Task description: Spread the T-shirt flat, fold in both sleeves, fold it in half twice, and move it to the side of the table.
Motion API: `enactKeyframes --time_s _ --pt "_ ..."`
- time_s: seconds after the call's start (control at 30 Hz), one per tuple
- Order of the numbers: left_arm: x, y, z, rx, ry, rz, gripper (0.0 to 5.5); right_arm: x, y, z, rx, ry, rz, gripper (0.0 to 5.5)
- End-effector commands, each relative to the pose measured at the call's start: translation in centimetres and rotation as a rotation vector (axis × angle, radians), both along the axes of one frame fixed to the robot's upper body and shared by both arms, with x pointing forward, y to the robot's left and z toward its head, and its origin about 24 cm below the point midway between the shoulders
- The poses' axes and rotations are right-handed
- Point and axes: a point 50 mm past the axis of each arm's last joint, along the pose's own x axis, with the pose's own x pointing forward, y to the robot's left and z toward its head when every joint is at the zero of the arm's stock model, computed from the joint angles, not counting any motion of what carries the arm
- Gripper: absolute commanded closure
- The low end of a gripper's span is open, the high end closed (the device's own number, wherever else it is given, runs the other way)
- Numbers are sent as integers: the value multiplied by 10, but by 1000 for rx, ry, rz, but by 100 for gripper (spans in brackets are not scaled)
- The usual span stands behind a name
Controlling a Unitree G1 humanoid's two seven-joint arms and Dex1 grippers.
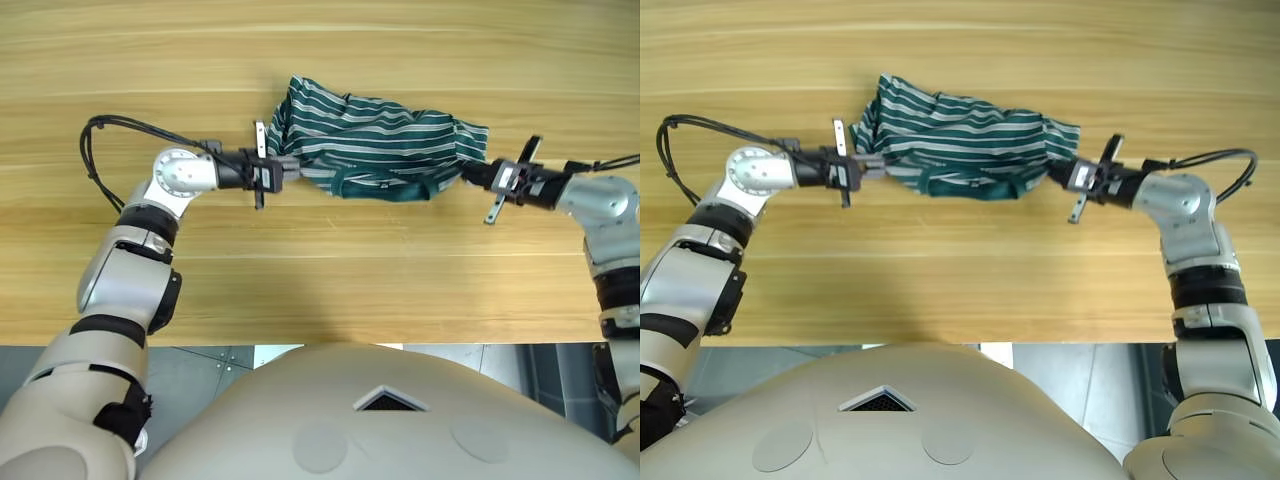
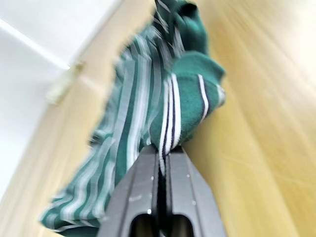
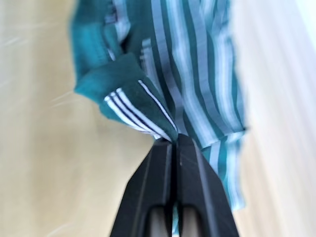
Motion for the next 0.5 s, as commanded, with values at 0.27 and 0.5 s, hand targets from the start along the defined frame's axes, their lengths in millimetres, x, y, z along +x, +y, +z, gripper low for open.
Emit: enactKeyframes --time_s 0.27,0.5 --pt "69 50 240 -79 -570 275 547 89 -17 215 91 -723 -205 550" --pt "25 96 196 159 -376 93 547 22 -26 174 129 -482 160 550"
